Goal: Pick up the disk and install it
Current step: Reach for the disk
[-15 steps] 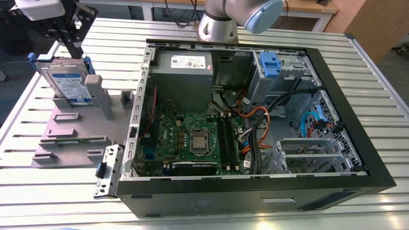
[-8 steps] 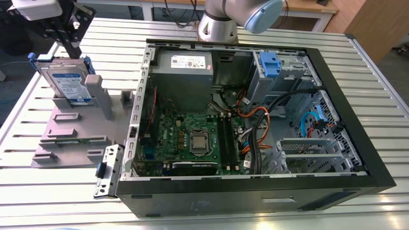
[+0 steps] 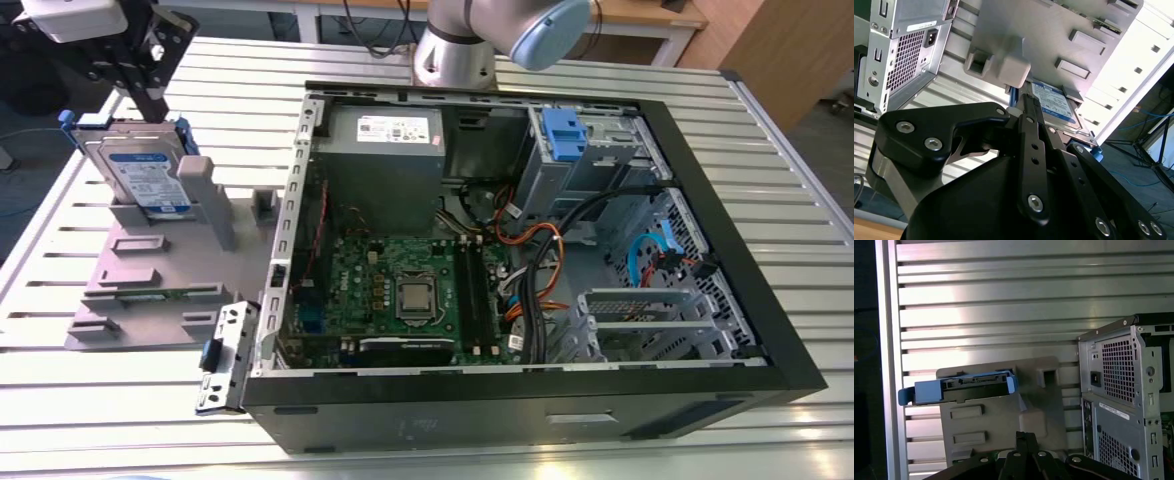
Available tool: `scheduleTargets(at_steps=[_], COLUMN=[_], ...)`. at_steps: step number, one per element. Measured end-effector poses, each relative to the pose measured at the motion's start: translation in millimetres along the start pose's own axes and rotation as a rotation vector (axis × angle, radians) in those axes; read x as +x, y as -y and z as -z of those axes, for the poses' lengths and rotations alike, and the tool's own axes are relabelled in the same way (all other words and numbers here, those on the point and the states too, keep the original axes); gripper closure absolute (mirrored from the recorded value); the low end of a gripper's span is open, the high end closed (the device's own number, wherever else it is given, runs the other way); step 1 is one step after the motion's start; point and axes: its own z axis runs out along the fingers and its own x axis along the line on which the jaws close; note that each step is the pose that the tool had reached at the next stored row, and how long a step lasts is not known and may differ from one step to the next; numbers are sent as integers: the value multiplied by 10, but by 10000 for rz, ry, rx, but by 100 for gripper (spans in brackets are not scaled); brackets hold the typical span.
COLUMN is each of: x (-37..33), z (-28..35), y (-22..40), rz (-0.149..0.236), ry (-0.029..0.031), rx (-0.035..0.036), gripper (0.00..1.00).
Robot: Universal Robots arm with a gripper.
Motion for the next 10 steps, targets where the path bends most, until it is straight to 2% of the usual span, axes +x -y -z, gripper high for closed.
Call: scheduleTargets(at_steps=[10], x=[31], z=[-1], y=[2], rz=[0], ry=[1], rx=[22], gripper=[89])
